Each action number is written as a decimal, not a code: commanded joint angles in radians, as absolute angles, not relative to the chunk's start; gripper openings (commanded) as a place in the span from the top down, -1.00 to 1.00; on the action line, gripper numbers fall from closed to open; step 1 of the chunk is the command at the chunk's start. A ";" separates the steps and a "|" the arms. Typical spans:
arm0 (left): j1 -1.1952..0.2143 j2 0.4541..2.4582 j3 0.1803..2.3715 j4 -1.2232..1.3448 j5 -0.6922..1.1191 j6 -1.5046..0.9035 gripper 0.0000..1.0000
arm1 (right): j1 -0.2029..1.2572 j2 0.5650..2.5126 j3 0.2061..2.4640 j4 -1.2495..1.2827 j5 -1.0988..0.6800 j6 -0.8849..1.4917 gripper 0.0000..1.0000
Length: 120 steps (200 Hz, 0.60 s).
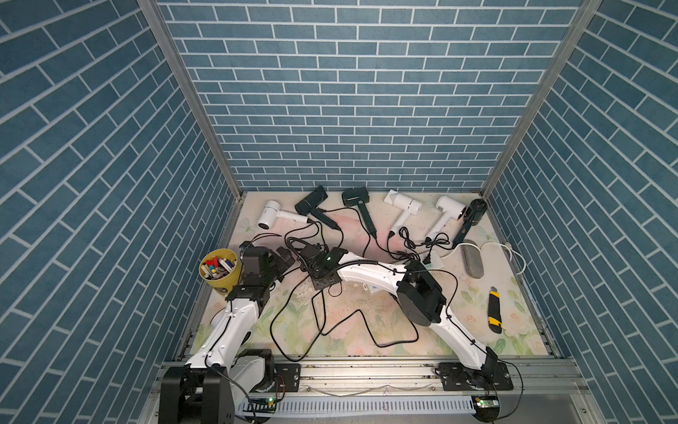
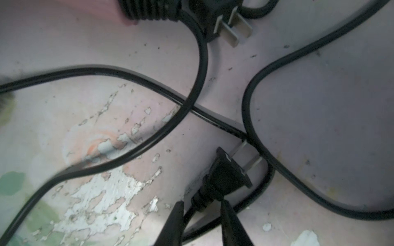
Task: Charge the blow dryers
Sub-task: Pick up the plug from the center of the board.
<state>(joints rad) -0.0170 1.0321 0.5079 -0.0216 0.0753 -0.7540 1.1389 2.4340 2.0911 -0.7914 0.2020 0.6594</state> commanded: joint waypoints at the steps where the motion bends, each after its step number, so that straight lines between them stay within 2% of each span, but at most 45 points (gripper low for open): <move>1: -0.008 1.026 0.491 -0.040 0.064 -0.757 -0.99 | 1.145 2.481 2.133 -0.853 0.230 0.713 0.40; 72: -0.005 1.029 0.491 -0.038 0.067 -0.757 -0.99 | 1.145 2.531 2.166 -0.890 0.248 0.737 0.43; 79: -0.005 1.029 0.491 -0.038 0.067 -0.758 -0.99 | 1.145 2.531 2.165 -0.888 0.246 0.737 0.51; 101: -0.005 1.026 0.491 -0.037 0.071 -0.757 -0.99 | 1.145 2.523 2.150 -0.875 0.255 0.739 0.99; 120: -0.005 1.022 0.485 -0.023 0.087 -0.756 -0.99 | 1.142 2.498 2.133 -0.862 0.275 0.736 1.00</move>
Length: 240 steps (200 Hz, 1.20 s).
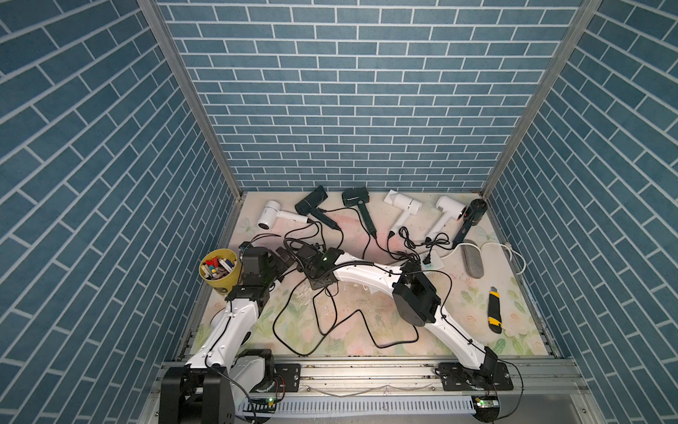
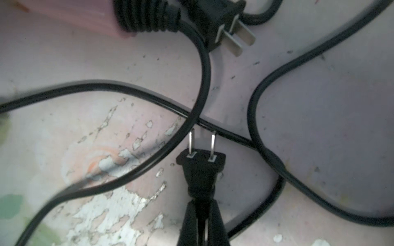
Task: Charge the blow dryers
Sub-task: Pick up the plug from the center of the board.
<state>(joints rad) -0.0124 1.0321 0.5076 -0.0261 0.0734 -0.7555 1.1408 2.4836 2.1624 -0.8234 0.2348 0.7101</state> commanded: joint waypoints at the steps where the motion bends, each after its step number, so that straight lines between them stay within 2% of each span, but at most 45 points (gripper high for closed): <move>1: -0.005 1.021 0.484 -0.021 0.089 -0.756 -0.99 | 1.142 2.497 2.133 -0.860 0.276 0.734 1.00; 38: -0.005 0.996 0.463 0.018 0.126 -0.760 -0.99 | 1.138 2.379 2.039 -0.758 0.301 0.675 1.00; 112: -0.008 1.000 0.440 0.107 0.208 -0.757 -0.99 | 1.088 1.927 1.570 -0.465 0.329 0.508 1.00; 155: -0.019 1.031 0.434 0.163 0.244 -0.755 -0.99 | 1.025 1.677 1.356 -0.415 0.305 0.446 1.00; 218: -0.075 1.084 0.449 0.199 0.243 -0.730 -0.99 | 0.940 1.419 1.098 -0.473 0.233 0.389 1.00; 240: -0.109 1.108 0.462 0.202 0.229 -0.718 -0.99 | 0.867 1.330 0.983 -0.456 0.151 0.339 1.00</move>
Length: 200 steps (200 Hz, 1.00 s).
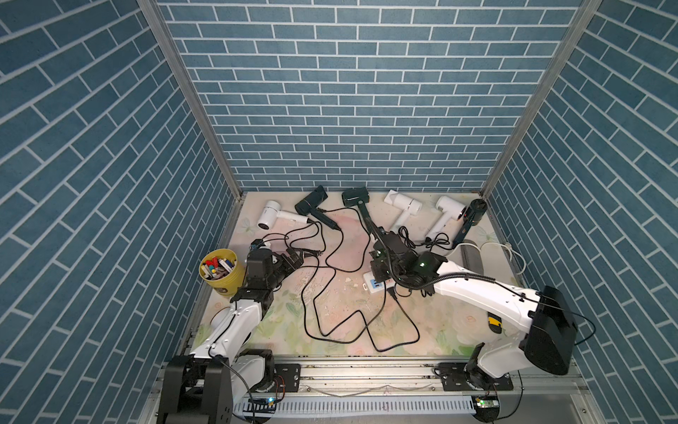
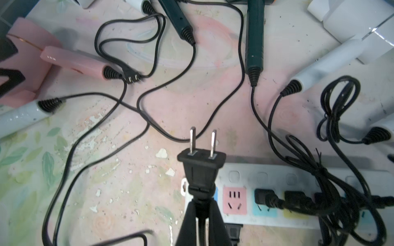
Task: Charge the blow dryers
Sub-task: Pick up the plug from the center of the board, then adjust the socket at the center of the board.
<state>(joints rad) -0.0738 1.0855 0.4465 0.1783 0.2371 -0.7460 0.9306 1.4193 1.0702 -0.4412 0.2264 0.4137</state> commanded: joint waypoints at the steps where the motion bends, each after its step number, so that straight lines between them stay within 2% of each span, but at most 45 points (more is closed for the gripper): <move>1: -0.111 1.109 0.463 0.201 0.228 -0.717 -0.99 | 0.864 1.326 0.978 -0.456 0.148 0.337 1.00; 31: -0.161 1.138 0.481 0.200 0.199 -0.694 -0.99 | 0.791 1.280 0.894 -0.500 0.108 0.252 1.00; 62: -0.190 1.171 0.498 0.195 0.178 -0.680 -0.99 | 0.699 1.276 0.856 -0.543 -0.034 0.193 1.00; 87: -0.200 1.189 0.504 0.196 0.175 -0.676 -0.99 | 0.697 1.267 0.790 -0.510 -0.042 0.144 1.00; 162: -0.238 1.218 0.532 0.187 0.169 -0.649 -0.99 | 0.703 1.275 0.725 -0.507 -0.083 0.283 1.00; 200: -0.369 1.303 0.653 0.093 0.194 -0.567 -0.95 | 0.701 1.295 0.739 -0.549 -0.030 0.313 1.00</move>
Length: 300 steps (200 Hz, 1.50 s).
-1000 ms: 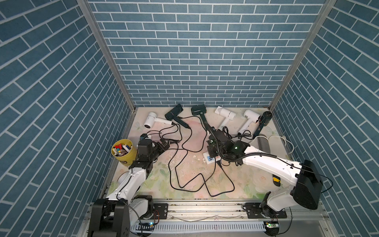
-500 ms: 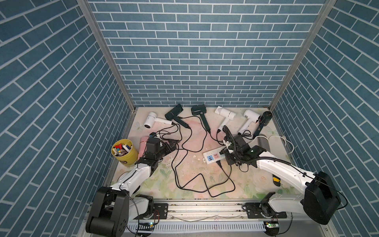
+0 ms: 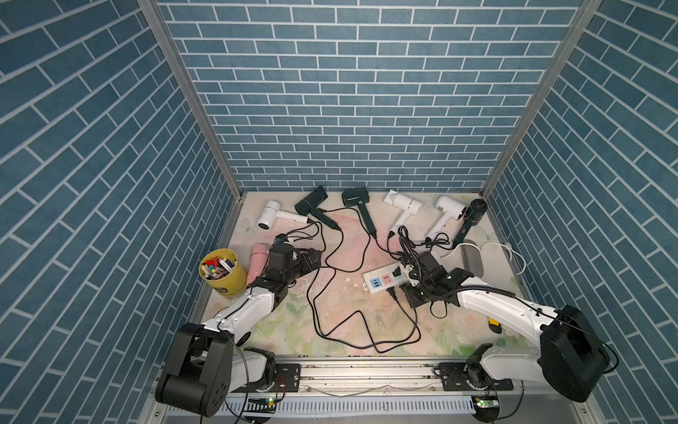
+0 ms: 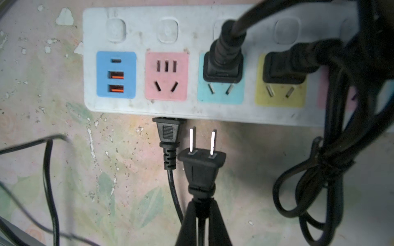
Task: Charge the blow dryers
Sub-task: Adjust the socket at the center of the board.
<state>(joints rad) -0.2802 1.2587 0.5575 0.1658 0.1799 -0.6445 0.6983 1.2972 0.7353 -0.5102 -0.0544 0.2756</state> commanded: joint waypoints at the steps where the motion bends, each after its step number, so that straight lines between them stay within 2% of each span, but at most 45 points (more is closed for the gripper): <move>1: -0.373 1.306 0.661 0.087 0.193 -0.566 -0.95 | 0.700 1.294 0.738 -0.548 -0.030 0.314 1.00; 32: -0.571 1.416 0.821 -0.067 0.215 -0.558 -0.92 | 0.693 1.264 0.721 -0.565 -0.013 0.340 1.00; 63: -0.734 1.476 0.819 -0.046 0.245 -0.670 -0.92 | 0.680 1.260 0.704 -0.560 -0.002 0.374 1.00; 142: -0.893 1.706 0.862 0.144 0.374 -0.868 -0.93 | 0.672 1.337 0.681 -0.504 0.006 0.429 1.00; 189: -0.895 1.764 0.893 0.168 0.331 -0.886 -0.93 | 0.670 1.371 0.685 -0.467 -0.008 0.433 1.00; 222: -0.846 1.796 0.932 0.153 0.301 -0.865 -0.93 | 0.670 1.389 0.690 -0.434 -0.024 0.425 1.00; 246: -0.804 1.820 0.957 0.166 0.352 -0.863 -0.93 | 0.670 1.409 0.698 -0.406 -0.028 0.417 1.00; 300: -0.750 1.693 0.947 0.121 0.389 -0.829 -0.94 | 0.669 1.442 0.697 -0.333 -0.083 0.449 1.00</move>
<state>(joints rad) -0.7757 1.7744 0.9386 0.1383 0.3706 -0.8677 0.6727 1.4364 0.6891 -0.3767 -0.0540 0.4133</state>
